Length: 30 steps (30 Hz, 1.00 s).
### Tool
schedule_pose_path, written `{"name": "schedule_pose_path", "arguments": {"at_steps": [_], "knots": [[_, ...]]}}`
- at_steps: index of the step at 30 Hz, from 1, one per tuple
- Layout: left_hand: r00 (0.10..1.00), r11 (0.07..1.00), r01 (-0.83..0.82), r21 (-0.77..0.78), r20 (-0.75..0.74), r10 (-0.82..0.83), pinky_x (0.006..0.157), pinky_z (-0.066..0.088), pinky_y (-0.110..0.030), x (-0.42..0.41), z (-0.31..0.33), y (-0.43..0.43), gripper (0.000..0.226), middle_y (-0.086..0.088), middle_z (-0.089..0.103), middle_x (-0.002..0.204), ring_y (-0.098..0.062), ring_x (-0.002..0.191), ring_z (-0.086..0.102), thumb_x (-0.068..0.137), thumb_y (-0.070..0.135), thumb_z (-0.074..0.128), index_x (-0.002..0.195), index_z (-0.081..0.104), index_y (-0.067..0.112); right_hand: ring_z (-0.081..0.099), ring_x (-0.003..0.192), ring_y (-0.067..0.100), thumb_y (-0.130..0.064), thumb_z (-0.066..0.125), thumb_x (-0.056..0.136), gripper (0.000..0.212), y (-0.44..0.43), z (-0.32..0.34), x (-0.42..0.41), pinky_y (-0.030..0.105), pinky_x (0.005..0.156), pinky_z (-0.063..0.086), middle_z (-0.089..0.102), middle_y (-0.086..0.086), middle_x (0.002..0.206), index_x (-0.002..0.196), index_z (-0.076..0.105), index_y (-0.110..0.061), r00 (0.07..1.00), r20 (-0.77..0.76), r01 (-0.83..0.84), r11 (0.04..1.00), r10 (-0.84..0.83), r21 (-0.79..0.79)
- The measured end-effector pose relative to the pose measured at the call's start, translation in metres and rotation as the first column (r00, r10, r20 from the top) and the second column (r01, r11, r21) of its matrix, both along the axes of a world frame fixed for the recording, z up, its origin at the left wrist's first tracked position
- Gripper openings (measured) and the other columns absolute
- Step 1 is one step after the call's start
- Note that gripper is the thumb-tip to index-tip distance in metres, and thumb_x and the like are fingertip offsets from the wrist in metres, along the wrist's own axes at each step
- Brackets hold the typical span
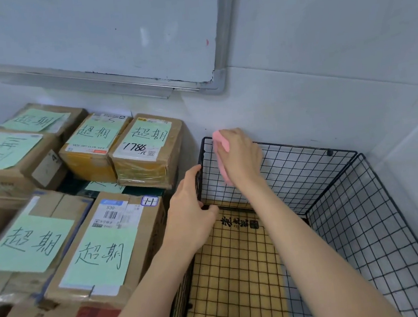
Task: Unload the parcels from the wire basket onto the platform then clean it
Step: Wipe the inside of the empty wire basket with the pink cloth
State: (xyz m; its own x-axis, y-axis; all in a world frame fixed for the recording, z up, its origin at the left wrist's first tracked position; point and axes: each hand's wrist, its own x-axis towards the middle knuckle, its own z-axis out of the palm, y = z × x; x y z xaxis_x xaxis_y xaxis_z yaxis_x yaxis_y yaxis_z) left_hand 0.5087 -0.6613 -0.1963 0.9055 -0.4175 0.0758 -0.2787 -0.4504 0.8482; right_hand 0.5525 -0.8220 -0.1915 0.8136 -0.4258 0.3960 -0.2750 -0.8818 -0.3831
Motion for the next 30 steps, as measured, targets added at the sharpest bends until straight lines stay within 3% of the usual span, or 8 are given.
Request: {"name": "schedule_pose_path", "arguments": {"at_steps": [3,7,11,14,16,20,25,30], "knots": [[1.0,1.0,0.006,-0.012,-0.005,-0.006,0.077,0.052,-0.023,-0.001,-0.001,0.0,0.082,0.007,0.053,0.131,-0.01,0.076,0.059,0.081,0.004,0.068,0.148,0.031,0.032,0.065,0.106,0.018,-0.028,0.055,0.099,0.032,-0.023,-0.001,-0.021,0.031,0.08,0.053,0.064,-0.004,0.132,0.13,0.064,-0.025,0.999,0.035,0.008,1.0,-0.009,0.03],[1.0,1.0,0.001,-0.015,-0.006,-0.001,0.075,0.051,-0.019,0.001,-0.003,-0.001,0.082,0.007,0.055,0.127,-0.008,0.076,0.06,0.082,0.005,0.069,0.148,0.03,0.032,0.059,0.078,0.015,-0.024,0.05,0.099,0.021,-0.039,0.008,-0.025,0.02,0.055,0.04,0.072,0.001,0.105,0.102,0.071,-0.022,0.997,0.007,0.068,0.963,-0.072,0.261],[1.0,1.0,-0.002,-0.019,-0.006,0.002,0.071,0.048,-0.015,0.001,-0.004,-0.002,0.081,0.008,0.056,0.124,-0.005,0.075,0.058,0.083,0.007,0.069,0.148,0.029,0.034,0.061,0.078,0.015,-0.021,0.055,0.096,0.013,-0.062,0.016,-0.047,0.02,0.059,0.048,0.066,-0.005,0.094,0.095,0.066,-0.028,0.948,0.178,0.15,0.863,-0.264,0.482],[1.0,1.0,-0.004,-0.016,-0.003,0.004,0.071,0.048,-0.014,0.002,-0.006,-0.003,0.081,0.008,0.057,0.122,-0.005,0.075,0.059,0.083,0.008,0.07,0.149,0.03,0.033,0.059,0.089,0.011,-0.021,0.059,0.097,0.025,-0.069,0.009,-0.063,0.007,0.063,0.035,0.065,-0.011,0.109,0.121,0.068,-0.022,0.925,0.213,0.223,0.902,-0.316,0.37],[1.0,1.0,-0.003,-0.009,-0.007,0.003,0.072,0.048,-0.015,0.002,-0.006,-0.002,0.081,0.007,0.058,0.12,-0.005,0.075,0.059,0.083,0.007,0.069,0.148,0.029,0.034,0.063,0.098,0.016,-0.022,0.06,0.097,0.033,-0.069,0.002,-0.067,0.015,0.075,0.04,0.066,-0.004,0.124,0.129,0.064,-0.021,0.913,0.236,0.262,0.921,-0.333,0.288],[1.0,1.0,-0.002,0.004,0.0,0.002,0.073,0.047,-0.014,0.002,-0.005,-0.002,0.081,0.005,0.059,0.116,-0.006,0.078,0.059,0.084,0.007,0.068,0.149,0.028,0.034,0.065,0.099,0.015,-0.02,0.064,0.094,0.033,-0.058,-0.007,-0.066,0.017,0.078,0.037,0.066,-0.001,0.13,0.128,0.066,-0.021,0.872,0.333,0.312,0.932,-0.358,0.186],[1.0,1.0,0.001,0.012,0.005,-0.001,0.068,0.044,-0.01,0.001,-0.005,-0.002,0.081,0.004,0.059,0.116,-0.005,0.077,0.059,0.084,0.007,0.068,0.149,0.028,0.034,0.056,0.094,0.004,-0.018,0.064,0.093,0.031,-0.048,-0.004,-0.069,-0.009,0.075,0.028,0.069,0.0,0.124,0.123,0.069,-0.02,0.785,0.468,0.319,0.913,-0.405,0.254],[1.0,1.0,-0.004,0.007,0.001,0.004,0.074,0.046,-0.014,0.002,-0.006,-0.003,0.081,0.004,0.059,0.118,-0.006,0.079,0.059,0.085,0.008,0.068,0.149,0.027,0.034,0.054,0.09,0.002,-0.022,0.064,0.092,0.035,-0.055,0.0,-0.078,0.003,0.072,0.031,0.068,-0.002,0.126,0.126,0.067,-0.025,0.761,0.5,0.378,0.909,-0.413,0.177]]}}
